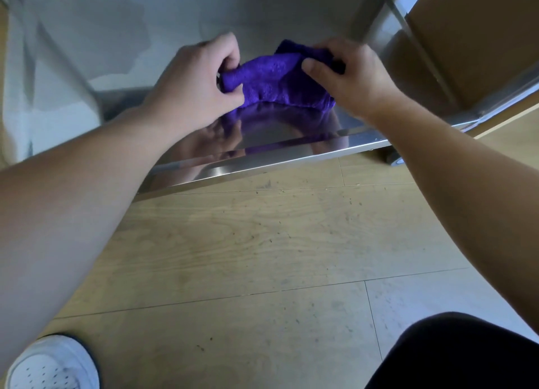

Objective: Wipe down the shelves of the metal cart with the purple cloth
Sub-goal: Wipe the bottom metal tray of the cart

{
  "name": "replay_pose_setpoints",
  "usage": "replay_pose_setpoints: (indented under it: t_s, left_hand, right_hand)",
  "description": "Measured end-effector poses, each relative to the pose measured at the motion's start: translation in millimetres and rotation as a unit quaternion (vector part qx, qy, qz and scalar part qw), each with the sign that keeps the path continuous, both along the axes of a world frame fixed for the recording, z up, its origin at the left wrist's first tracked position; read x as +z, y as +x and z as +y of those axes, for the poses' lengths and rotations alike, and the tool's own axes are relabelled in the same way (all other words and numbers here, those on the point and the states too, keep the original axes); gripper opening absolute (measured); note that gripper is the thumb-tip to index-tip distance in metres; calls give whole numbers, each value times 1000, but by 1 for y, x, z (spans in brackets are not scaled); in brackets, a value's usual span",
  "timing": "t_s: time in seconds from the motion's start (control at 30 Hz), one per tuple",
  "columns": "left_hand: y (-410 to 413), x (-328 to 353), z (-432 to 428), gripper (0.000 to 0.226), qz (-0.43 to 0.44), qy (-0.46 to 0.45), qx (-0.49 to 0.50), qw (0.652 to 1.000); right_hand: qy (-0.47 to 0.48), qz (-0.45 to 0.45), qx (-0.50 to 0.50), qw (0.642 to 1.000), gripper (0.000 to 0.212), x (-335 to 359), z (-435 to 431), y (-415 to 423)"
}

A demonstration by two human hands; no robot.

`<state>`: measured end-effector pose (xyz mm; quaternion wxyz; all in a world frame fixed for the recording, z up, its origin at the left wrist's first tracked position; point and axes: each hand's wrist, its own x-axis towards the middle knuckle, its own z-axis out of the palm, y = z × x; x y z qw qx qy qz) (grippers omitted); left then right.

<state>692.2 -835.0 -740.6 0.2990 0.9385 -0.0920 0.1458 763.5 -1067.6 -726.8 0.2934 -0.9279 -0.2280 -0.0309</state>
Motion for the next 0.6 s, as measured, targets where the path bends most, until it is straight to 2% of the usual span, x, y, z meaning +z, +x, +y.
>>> replay_pose_setpoints:
  t_s: [0.1, 0.17, 0.2, 0.27, 0.33, 0.4, 0.47, 0.53, 0.6]
  left_hand:
    - [-3, 1, -2, 21, -11, 14, -3, 1000]
    - [-2, 3, -1, 21, -16, 9, -6, 1000]
    - [-2, 4, -1, 21, -13, 7, -6, 1000]
    - [-2, 4, -1, 22, -6, 4, -3, 1000]
    - [-2, 2, -1, 22, 2, 7, 3, 1000]
    - [-3, 1, -1, 25, 4, 7, 0, 1000]
    - [-4, 0, 0, 29, -2, 11, -13, 1000]
    - [-7, 2, 0, 25, -18, 3, -14, 1000]
    - [-10, 6, -1, 20, -36, -43, -4, 998]
  right_hand:
    - [127, 109, -90, 982, 56, 3, 1, 2]
    - [179, 165, -155, 957, 41, 2, 1, 6]
    - [174, 158, -168, 957, 31, 0, 1, 6]
    - [112, 41, -113, 986, 30, 0, 0, 3]
    - [31, -66, 20, 997, 33, -2, -3, -2]
    - [-72, -70, 91, 991, 56, -8, -10, -3]
    - [-134, -66, 108, 983, 63, -18, -16, -4]
    - [-89, -72, 108, 988, 51, -23, -19, -6]
    - [21, -16, 70, 997, 43, -16, -15, -8]
